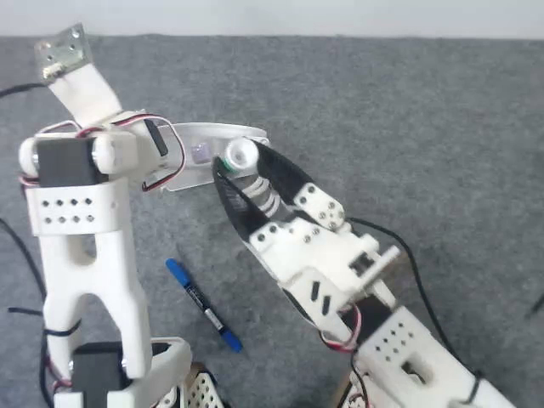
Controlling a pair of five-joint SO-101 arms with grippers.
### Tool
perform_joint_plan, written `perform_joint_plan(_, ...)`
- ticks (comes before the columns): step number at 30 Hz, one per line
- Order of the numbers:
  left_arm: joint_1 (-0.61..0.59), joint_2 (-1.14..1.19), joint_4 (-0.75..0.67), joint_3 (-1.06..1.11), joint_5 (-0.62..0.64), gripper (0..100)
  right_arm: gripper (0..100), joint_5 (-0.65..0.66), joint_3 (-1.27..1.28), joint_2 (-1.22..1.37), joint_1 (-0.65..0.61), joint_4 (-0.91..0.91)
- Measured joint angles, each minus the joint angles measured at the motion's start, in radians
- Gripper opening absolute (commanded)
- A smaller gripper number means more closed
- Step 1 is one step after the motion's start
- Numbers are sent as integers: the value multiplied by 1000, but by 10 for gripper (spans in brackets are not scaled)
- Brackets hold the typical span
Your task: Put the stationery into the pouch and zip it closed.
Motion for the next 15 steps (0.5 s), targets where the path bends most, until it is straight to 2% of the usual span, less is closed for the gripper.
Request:
perform_joint_plan(9,0,0,0,0,0,10,6,0,-150,408,35,-196)
perform_joint_plan(15,0,0,0,8,0,10,6,0,-282,784,28,-431)
